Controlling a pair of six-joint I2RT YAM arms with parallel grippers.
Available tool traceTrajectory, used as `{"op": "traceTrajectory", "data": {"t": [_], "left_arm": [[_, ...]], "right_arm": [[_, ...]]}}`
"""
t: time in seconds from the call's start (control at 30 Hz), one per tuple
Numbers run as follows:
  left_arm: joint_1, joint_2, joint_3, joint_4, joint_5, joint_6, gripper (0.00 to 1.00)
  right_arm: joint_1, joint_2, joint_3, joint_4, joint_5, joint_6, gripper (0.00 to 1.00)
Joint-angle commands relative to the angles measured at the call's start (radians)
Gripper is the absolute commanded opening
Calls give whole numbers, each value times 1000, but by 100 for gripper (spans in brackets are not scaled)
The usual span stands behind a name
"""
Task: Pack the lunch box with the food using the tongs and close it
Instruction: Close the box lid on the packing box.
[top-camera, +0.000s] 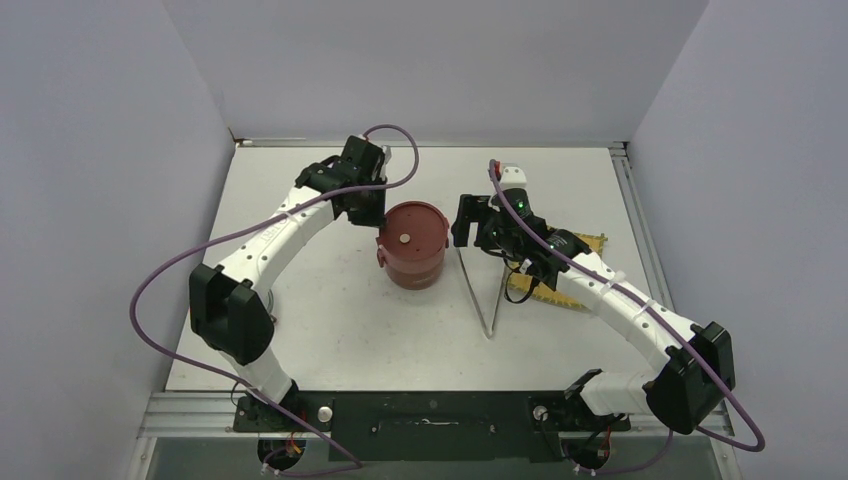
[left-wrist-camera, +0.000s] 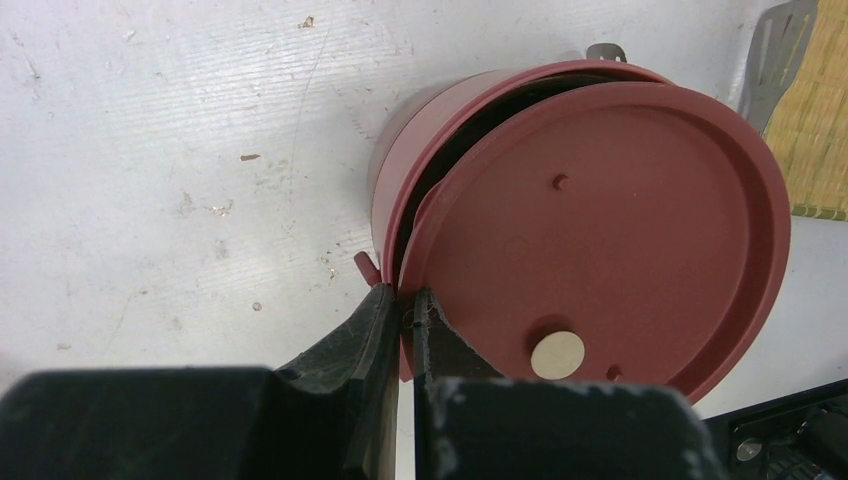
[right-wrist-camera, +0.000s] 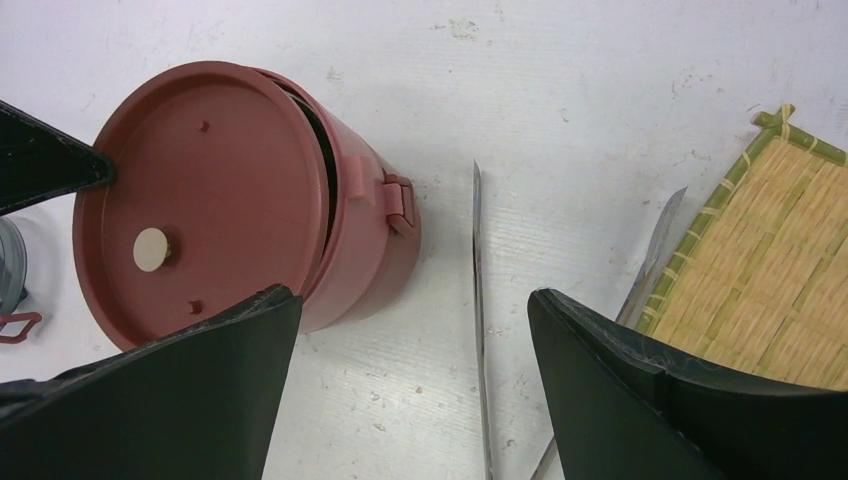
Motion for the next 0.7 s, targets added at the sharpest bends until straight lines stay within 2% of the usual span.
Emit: {"op": "traceTrajectory", "data": {"t": [0.0, 0.67], "left_arm": [[-18, 15, 61, 25, -16, 29, 0], [-22, 36, 88, 2, -82, 66, 3]], "right_arm": [[-7, 5, -4, 15, -5, -10, 86], [-12, 11, -24, 16, -16, -1, 86]]}}
